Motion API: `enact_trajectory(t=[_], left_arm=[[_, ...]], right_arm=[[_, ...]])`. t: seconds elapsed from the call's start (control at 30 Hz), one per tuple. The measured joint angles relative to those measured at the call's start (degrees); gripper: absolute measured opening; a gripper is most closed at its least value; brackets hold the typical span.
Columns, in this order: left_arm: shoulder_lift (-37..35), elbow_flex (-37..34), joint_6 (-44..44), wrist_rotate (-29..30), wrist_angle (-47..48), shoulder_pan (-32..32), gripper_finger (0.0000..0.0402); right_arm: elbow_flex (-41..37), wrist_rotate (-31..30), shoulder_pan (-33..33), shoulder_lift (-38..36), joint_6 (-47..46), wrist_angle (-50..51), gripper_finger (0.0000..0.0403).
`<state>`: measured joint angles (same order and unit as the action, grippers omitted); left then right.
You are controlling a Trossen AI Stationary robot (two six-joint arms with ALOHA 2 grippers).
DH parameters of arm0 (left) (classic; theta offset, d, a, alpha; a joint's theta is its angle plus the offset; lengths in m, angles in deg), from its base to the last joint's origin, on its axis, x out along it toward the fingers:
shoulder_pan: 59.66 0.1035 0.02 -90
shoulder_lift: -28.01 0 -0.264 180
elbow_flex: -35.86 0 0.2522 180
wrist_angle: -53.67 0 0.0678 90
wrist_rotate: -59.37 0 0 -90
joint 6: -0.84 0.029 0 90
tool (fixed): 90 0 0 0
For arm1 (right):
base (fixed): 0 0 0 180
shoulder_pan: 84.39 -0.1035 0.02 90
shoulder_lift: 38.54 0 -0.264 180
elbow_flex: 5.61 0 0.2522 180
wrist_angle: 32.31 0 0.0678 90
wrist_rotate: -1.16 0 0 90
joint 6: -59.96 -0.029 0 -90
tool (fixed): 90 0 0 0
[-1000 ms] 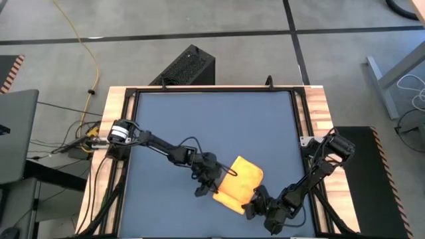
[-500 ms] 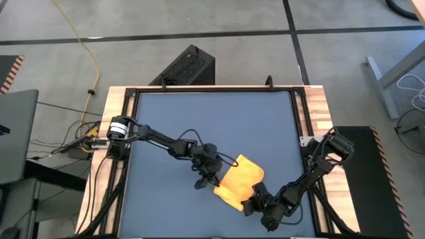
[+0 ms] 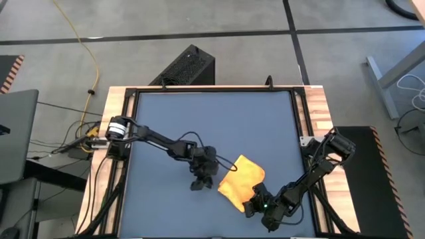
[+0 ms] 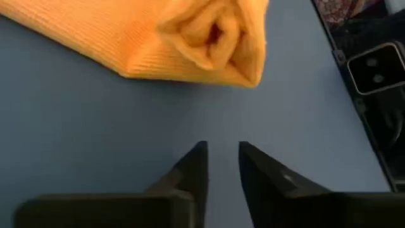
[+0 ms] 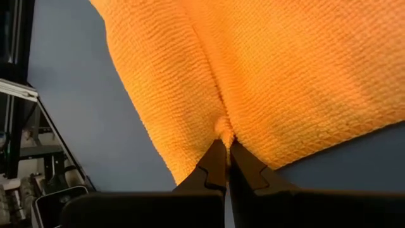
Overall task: Roll towel
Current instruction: Roll the orange microfiber towel
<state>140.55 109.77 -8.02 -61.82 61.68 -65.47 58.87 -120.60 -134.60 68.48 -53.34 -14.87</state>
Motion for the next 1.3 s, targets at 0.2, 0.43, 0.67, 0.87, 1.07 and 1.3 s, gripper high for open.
enact_trajectory(t=[0.2, 0.43, 0.67, 0.87, 1.07, 1.3], left_arm=[[-4.56, 0.52, 6.84, 0.68, 10.47, 3.76, 0.0124], [-12.63, -1.50, 12.69, 1.85, -6.30, 0.69, 0.0127], [-5.05, 0.71, 15.26, 19.76, -19.18, -4.43, 0.0128], [3.46, 7.10, 10.65, 14.63, -15.34, -3.58, 0.0128], [6.59, 9.89, 9.99, 9.53, -6.66, -3.53, 0.0128], [6.63, 9.72, 13.11, 13.65, -3.99, -5.17, 0.0128]], right_arm=[[0.04, 0.33, 0.13, 0.00, -0.17, 0.60, 0.0020], [0.06, 0.51, 0.41, 0.00, 0.71, 0.93, 0.0021], [0.04, 0.78, 0.91, 0.00, 1.30, 1.10, 0.0021], [0.04, 0.76, 1.13, 0.00, 1.28, 1.00, 0.0021], [0.02, 0.64, 1.09, 0.00, 1.30, 0.99, 0.0021], [0.04, 0.12, 1.22, 0.00, 4.47, -0.01, 0.0038]])
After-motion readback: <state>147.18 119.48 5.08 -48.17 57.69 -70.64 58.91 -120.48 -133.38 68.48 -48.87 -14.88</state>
